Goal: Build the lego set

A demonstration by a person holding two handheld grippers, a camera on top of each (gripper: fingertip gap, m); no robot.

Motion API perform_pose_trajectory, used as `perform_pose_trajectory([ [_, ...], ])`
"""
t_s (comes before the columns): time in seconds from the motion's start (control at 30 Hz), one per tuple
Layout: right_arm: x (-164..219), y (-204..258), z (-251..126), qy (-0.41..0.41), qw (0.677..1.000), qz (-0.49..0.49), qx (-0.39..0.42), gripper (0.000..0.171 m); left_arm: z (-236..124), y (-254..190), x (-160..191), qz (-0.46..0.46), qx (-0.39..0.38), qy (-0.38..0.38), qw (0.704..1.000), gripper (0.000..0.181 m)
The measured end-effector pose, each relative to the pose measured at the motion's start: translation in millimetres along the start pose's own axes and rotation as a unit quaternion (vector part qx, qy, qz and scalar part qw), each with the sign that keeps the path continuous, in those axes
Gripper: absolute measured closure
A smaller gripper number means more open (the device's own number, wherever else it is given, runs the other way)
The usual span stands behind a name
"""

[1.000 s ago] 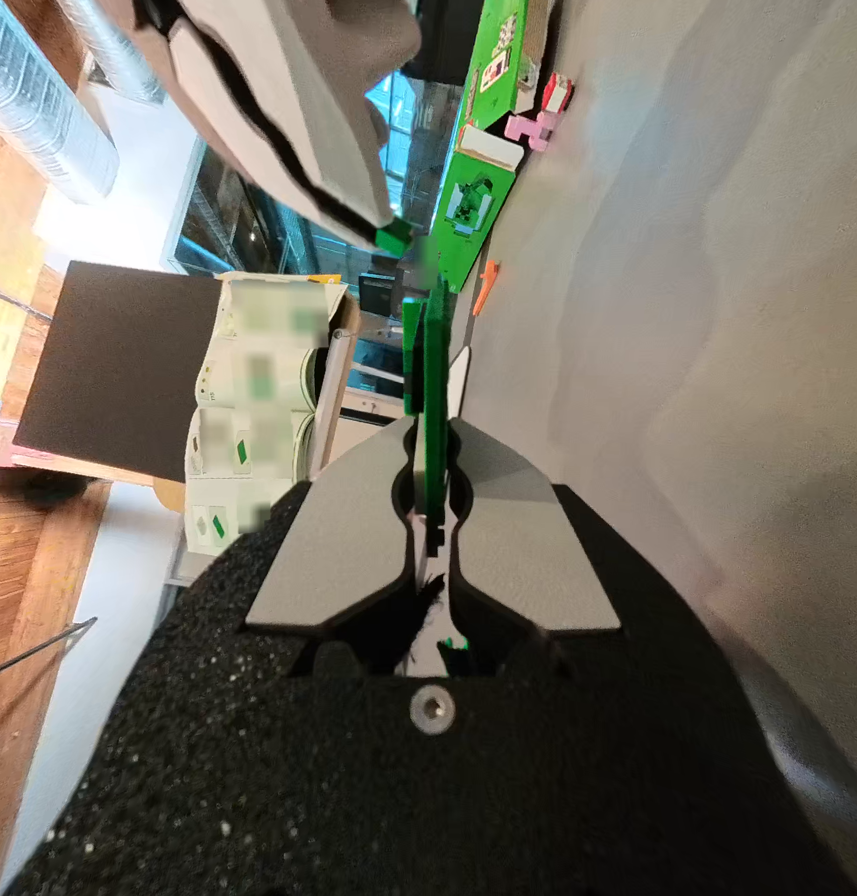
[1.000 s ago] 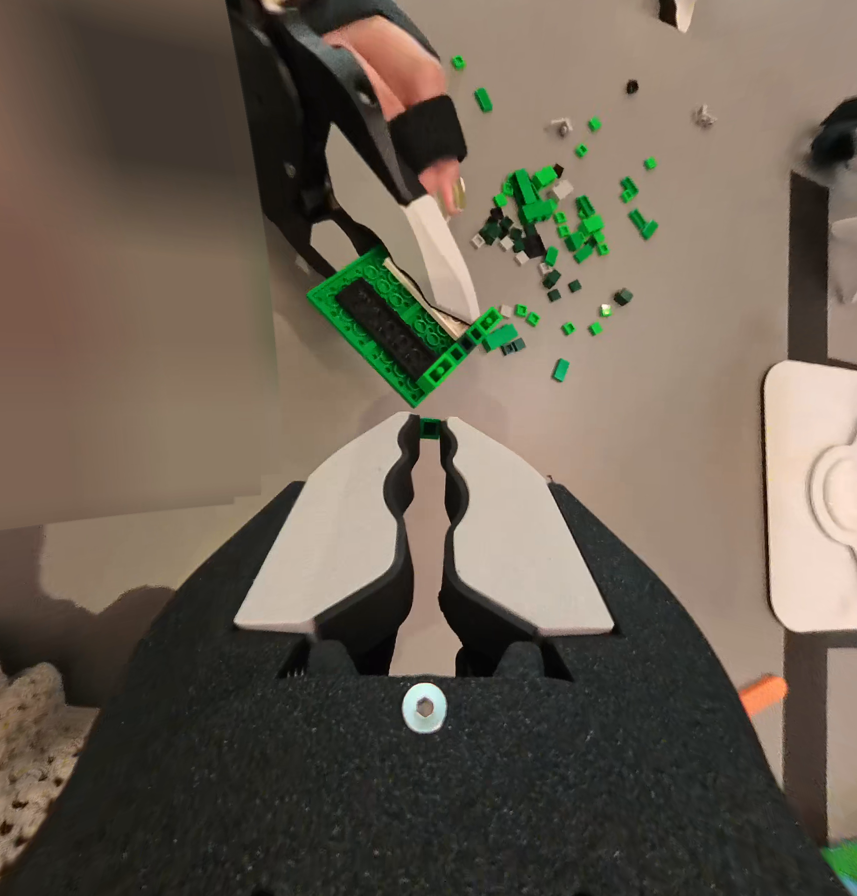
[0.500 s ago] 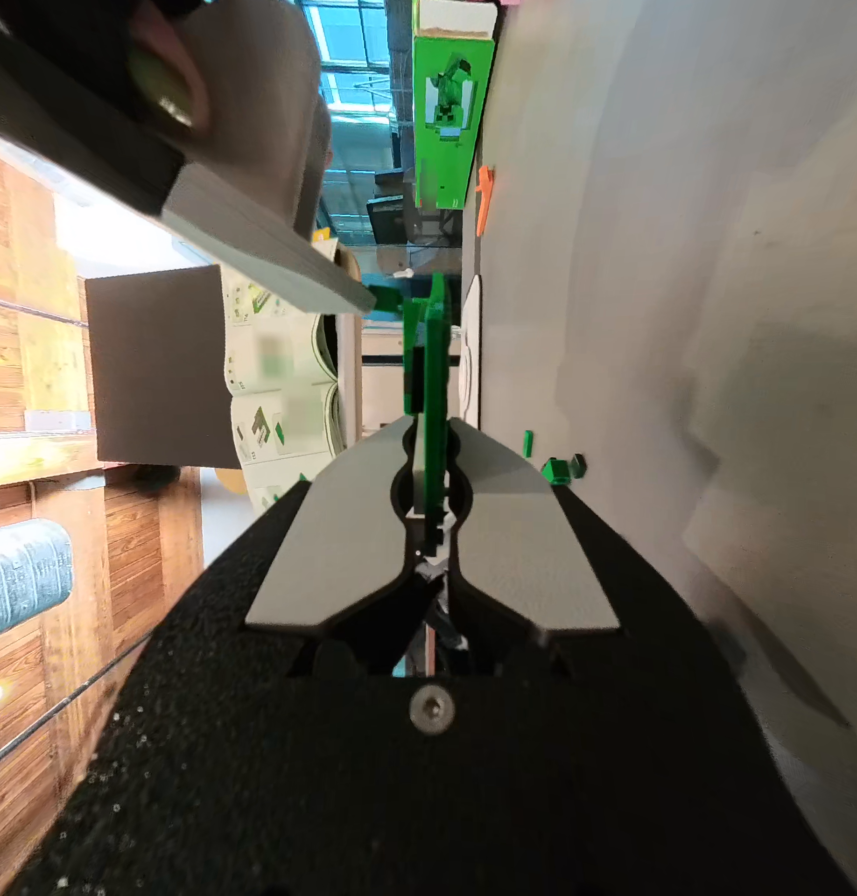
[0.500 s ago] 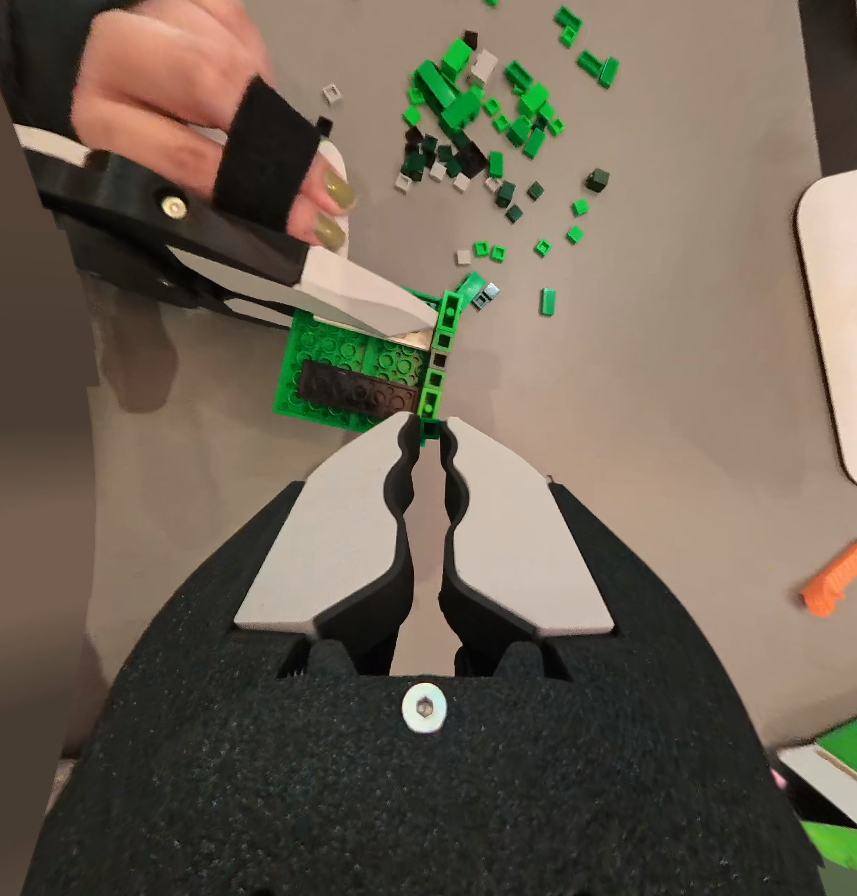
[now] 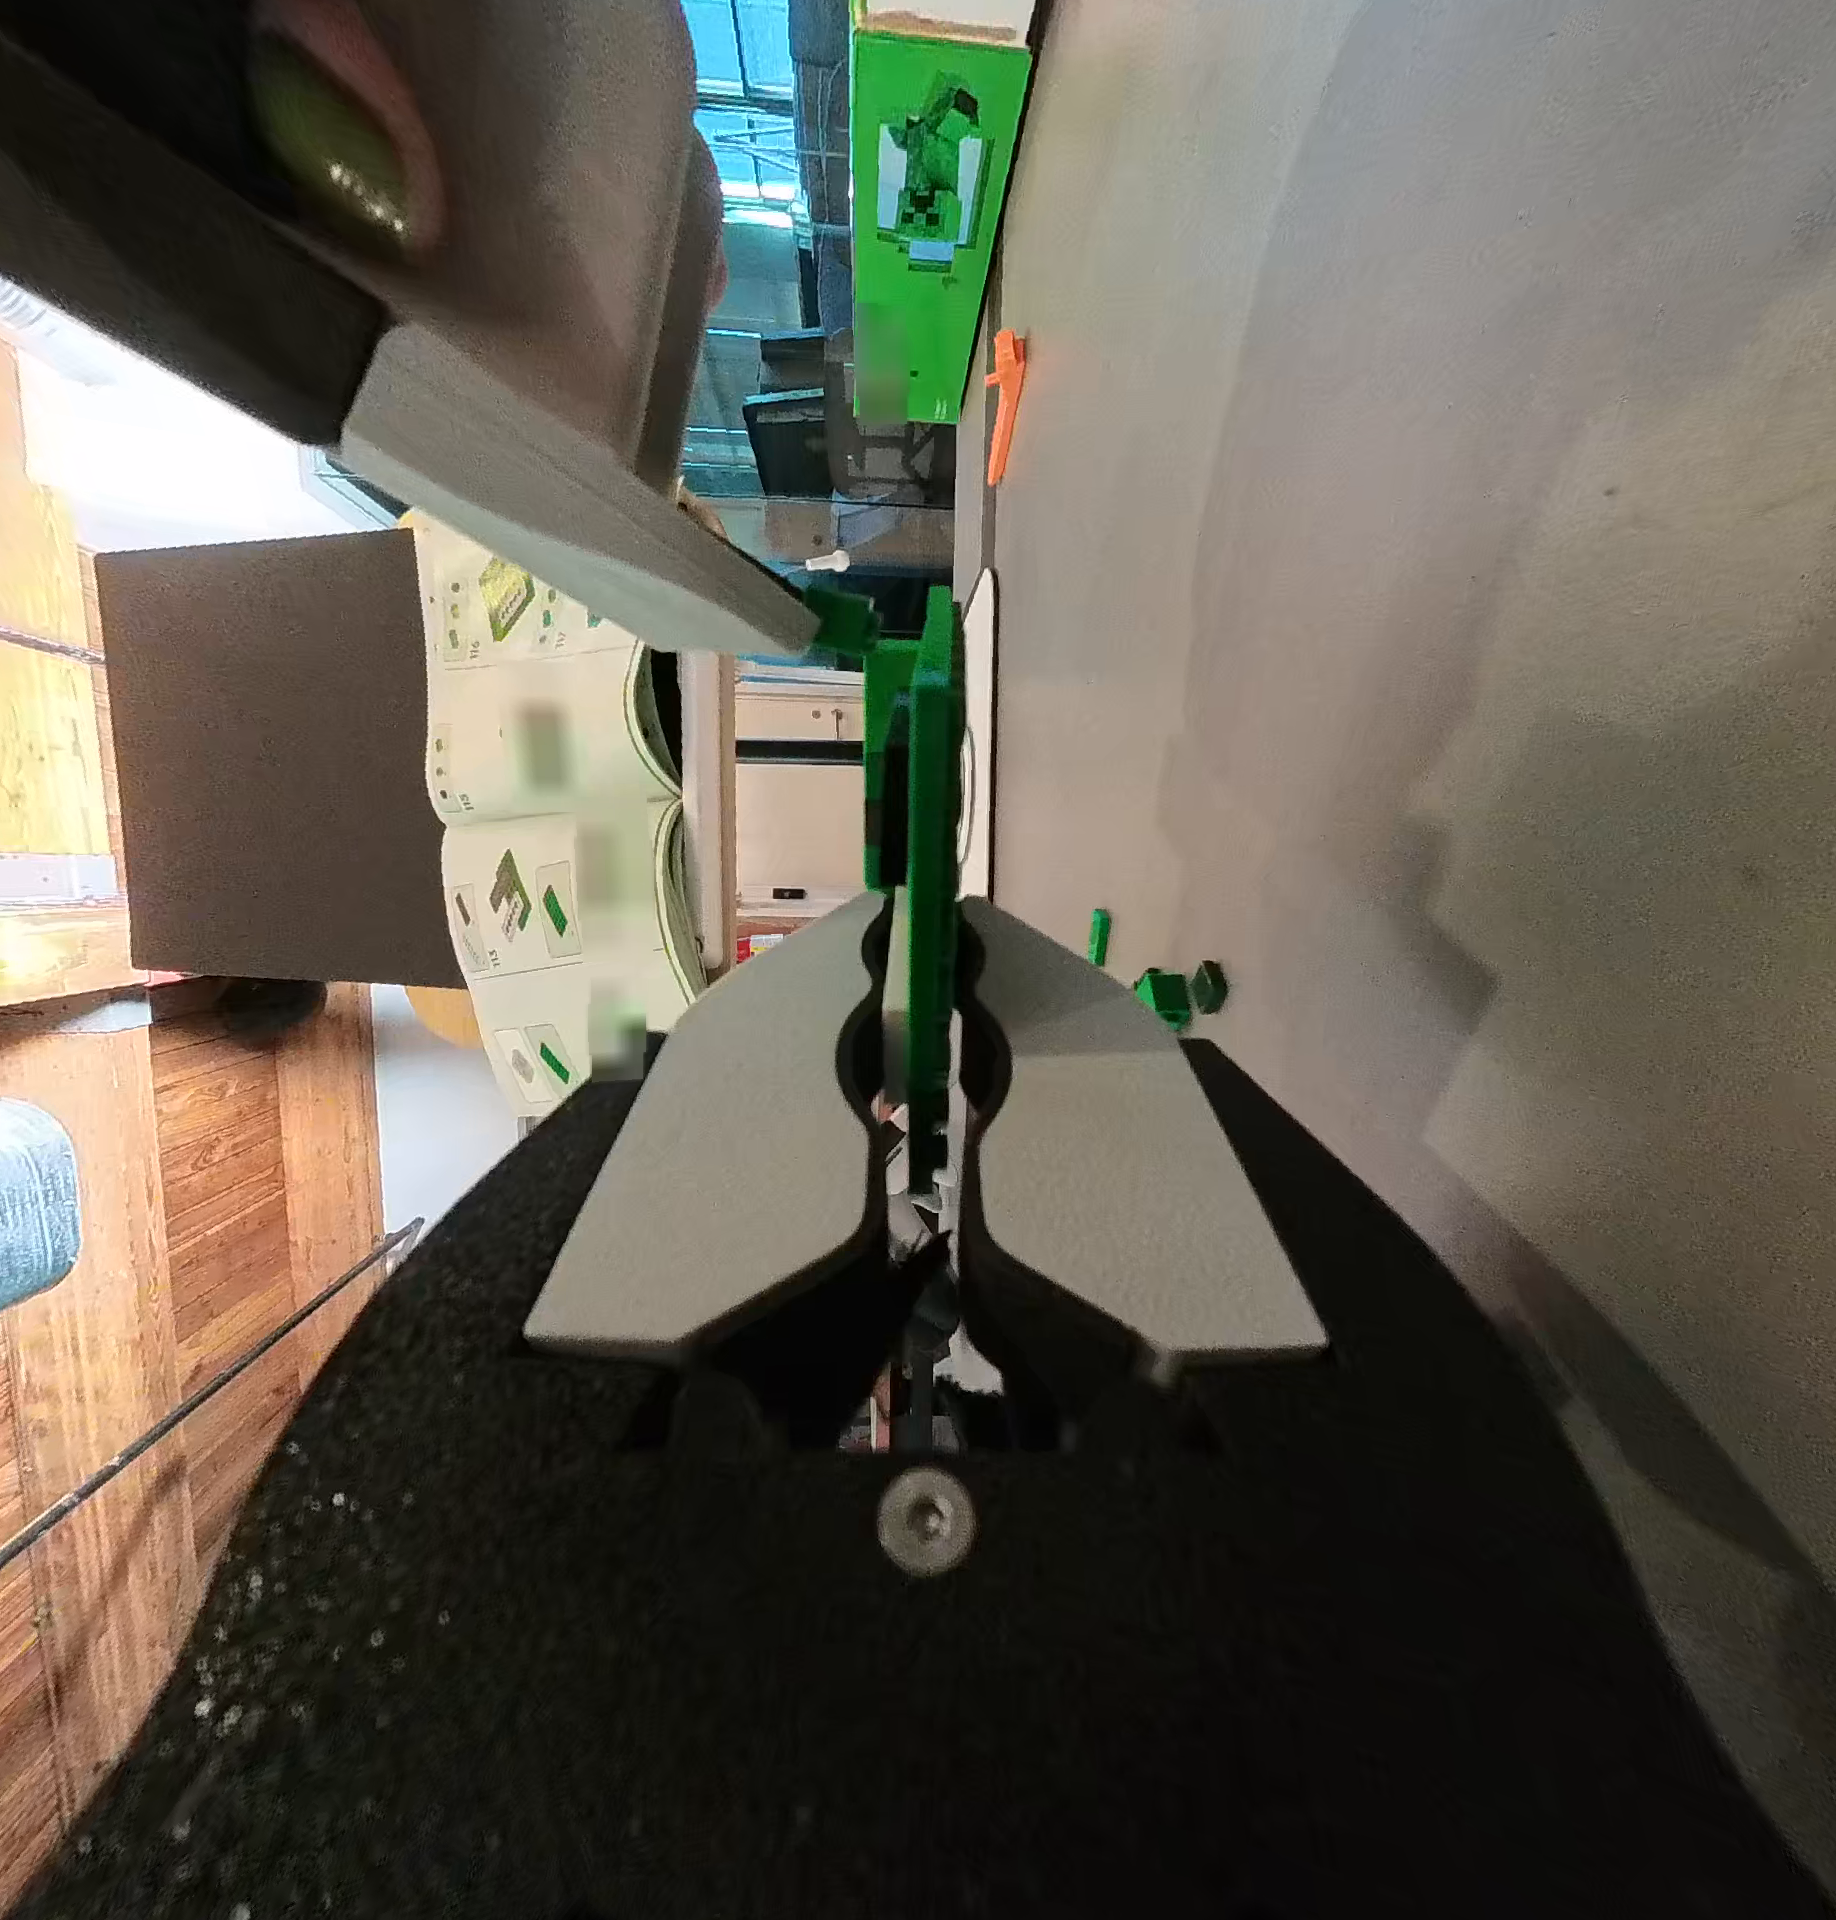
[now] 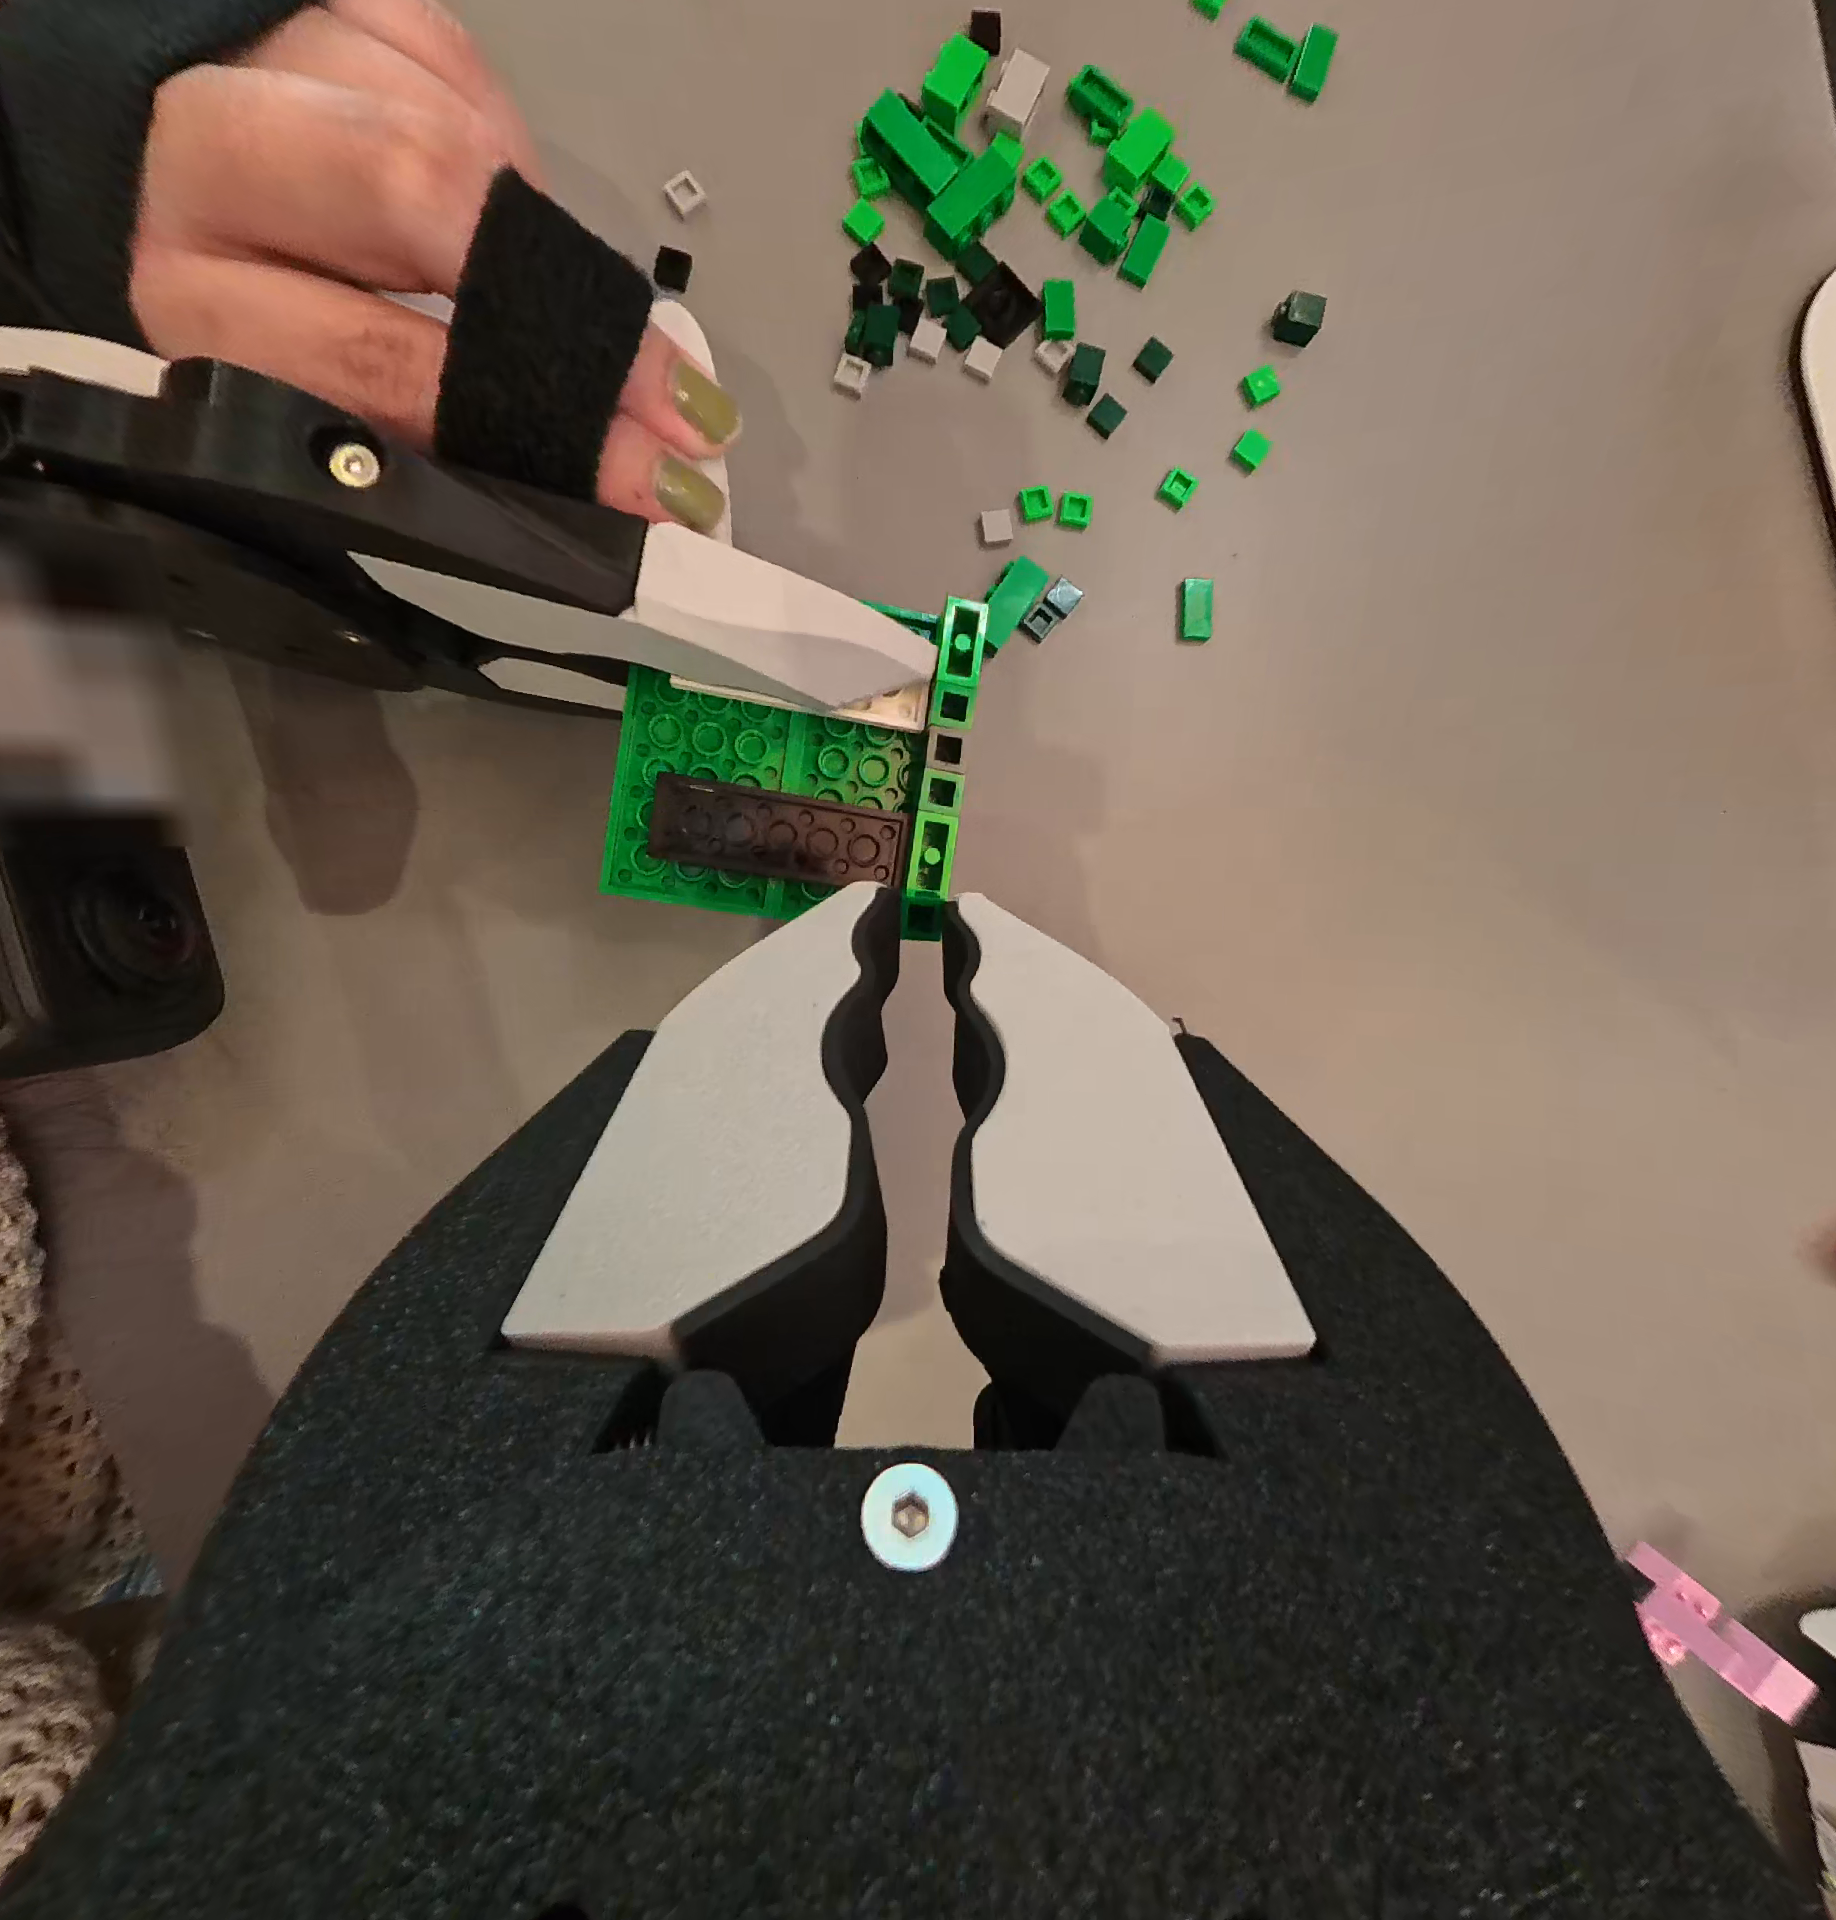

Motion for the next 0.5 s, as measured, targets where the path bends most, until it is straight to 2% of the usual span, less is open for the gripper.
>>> perform_pose_trajectory([
  [0.5,4.3,2.8,3.5,0.015,1.000,0.000,-0.009,0.164,-1.8,2.3,-2.9,0.001,-0.008,-0.010,1.000,0.173],
])
Point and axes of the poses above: each gripper's, where its closed fingertips meet, z out along the fingers, x out of its underside, y = z × x across the jaws, the point moved 1 cm from there along -z, back along the fingers, and after that the axes turned 1 degree about y, right-handed, at the moved point
